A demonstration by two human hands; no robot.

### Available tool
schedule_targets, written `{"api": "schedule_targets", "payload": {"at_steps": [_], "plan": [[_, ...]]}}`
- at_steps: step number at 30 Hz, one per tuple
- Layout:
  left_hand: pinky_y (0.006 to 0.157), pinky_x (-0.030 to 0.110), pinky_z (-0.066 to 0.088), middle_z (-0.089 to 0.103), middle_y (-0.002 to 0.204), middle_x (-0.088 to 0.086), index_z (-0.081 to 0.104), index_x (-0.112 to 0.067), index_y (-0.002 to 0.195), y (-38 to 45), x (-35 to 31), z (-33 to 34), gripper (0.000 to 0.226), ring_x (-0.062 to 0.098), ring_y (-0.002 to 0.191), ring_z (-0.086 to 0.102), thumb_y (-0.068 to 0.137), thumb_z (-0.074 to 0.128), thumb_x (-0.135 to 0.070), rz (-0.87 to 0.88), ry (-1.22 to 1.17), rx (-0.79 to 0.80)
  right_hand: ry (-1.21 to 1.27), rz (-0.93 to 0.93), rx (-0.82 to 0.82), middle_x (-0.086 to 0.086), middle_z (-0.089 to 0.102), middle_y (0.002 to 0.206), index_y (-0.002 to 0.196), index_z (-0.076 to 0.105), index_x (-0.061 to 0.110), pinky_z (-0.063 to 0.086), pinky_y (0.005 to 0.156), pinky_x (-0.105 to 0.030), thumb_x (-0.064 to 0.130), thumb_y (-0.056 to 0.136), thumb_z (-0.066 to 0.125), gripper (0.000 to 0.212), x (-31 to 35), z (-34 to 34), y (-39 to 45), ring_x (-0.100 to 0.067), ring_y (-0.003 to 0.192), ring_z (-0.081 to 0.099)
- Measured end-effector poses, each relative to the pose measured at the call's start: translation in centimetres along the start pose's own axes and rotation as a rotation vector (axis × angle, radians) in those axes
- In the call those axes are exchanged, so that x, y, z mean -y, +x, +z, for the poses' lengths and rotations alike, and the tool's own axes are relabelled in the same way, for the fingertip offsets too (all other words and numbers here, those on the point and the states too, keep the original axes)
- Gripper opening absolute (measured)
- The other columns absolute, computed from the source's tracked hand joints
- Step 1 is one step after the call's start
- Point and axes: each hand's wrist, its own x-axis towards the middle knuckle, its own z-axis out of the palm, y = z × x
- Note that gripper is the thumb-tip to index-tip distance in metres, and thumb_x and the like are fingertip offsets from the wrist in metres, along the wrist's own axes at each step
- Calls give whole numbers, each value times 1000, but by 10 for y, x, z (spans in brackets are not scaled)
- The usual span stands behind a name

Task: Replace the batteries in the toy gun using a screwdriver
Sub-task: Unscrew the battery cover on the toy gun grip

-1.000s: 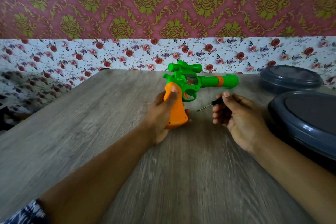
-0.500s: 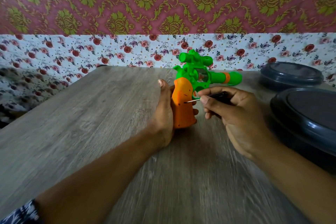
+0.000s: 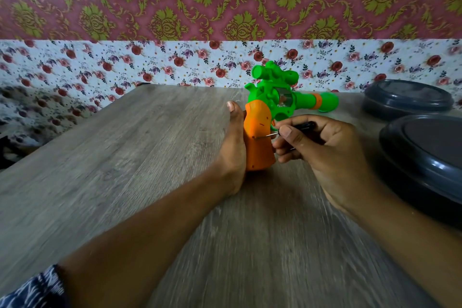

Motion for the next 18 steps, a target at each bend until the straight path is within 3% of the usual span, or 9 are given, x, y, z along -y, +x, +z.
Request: {"api": "schedule_targets", "payload": {"at_steps": [6, 10, 14, 16, 18], "plan": [[71, 29, 55, 67, 82, 3, 58, -18, 106, 0, 3, 4, 71, 13, 74, 66, 94, -1, -56, 37, -11, 3, -191, -78, -11, -4, 68, 66, 86, 65, 8, 55, 55, -26, 9, 83, 61, 5, 0, 1, -2, -15, 61, 66], [82, 36, 51, 67, 78, 4, 60, -14, 98, 1, 3, 6, 73, 20, 78, 63, 94, 2, -57, 27, -41, 2, -328, -84, 9, -2, 69, 71, 82, 64, 15, 58, 59, -29, 8, 85, 60, 9, 5, 4, 1, -15, 64, 68], [93, 36, 49, 70, 109, 7, 53, -8, 126, 3, 3, 6, 80, 18, 90, 68, 93, 1, -59, -10, -87, 11, -370, 66, 138, -10, 68, 82, 81, 63, 15, 59, 71, -38, 1, 87, 57, 16, 20, 2, 16, -22, 80, 70], [89, 33, 51, 66, 115, 7, 49, -8, 132, 3, 2, 4, 82, 15, 88, 69, 91, 2, -61, -20, -103, 9, -409, 134, 221, -13, 69, 84, 83, 64, 11, 59, 74, -40, 0, 86, 57, 14, 29, 1, 25, -25, 82, 70], [78, 31, 52, 66, 114, 10, 57, -14, 121, 4, 3, 2, 79, 13, 81, 69, 91, 2, -62, -5, -98, -4, -453, 171, 285, -13, 69, 84, 83, 64, 9, 59, 75, -40, -1, 86, 57, 13, 37, 2, 33, -23, 80, 69]]}}
